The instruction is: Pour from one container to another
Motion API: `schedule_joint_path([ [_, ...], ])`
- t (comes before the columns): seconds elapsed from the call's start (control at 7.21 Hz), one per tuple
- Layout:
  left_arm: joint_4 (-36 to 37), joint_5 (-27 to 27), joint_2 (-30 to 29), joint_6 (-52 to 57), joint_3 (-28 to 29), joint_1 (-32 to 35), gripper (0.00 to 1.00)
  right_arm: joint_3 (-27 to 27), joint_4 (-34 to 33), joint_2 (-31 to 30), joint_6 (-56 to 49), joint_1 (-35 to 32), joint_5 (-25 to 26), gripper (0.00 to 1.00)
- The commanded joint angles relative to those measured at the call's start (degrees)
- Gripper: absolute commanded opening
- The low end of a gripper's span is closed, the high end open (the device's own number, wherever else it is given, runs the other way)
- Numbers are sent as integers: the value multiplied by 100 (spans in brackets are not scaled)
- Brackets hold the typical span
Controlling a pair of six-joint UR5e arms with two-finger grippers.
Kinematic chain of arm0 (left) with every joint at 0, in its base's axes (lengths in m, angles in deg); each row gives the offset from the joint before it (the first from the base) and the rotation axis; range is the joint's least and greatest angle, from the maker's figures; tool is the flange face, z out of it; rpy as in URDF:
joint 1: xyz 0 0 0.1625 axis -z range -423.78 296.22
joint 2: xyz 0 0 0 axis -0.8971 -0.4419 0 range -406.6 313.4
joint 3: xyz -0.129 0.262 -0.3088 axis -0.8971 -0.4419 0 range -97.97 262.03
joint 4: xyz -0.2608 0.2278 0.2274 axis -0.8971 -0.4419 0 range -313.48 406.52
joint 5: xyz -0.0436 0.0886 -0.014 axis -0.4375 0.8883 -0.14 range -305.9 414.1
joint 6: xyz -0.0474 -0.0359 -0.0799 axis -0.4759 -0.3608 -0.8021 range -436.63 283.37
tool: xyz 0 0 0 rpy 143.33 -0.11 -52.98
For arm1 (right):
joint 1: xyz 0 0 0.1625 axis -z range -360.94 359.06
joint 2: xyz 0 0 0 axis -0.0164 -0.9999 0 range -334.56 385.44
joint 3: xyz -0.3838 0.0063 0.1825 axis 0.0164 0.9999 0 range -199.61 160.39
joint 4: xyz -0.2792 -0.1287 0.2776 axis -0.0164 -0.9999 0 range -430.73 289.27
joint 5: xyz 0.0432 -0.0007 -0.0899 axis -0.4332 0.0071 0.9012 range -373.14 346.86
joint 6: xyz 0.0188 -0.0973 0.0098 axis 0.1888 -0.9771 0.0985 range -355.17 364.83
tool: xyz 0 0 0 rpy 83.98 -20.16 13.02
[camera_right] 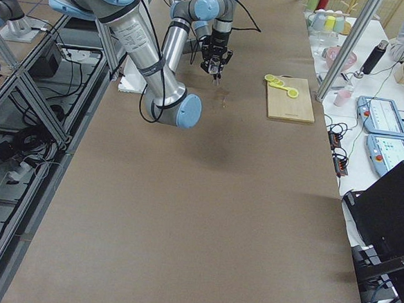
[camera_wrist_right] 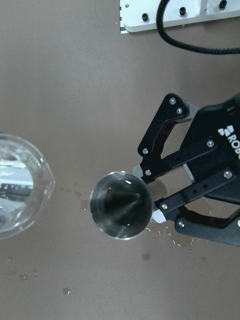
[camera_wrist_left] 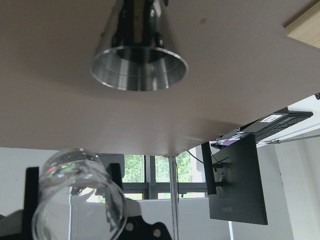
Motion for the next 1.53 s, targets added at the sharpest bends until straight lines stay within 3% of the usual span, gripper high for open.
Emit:
schedule_joint_path([
  [0.0,0,0,-25,0,9,0,0,256,-41,201,0,66,67,0],
  [0.69,0,0,-25,0,9,0,0,327,-489,342,0,93,164,0],
  [1.39,0,0,-25,0,9,0,0,774,-481,588,-9,84,165,0],
])
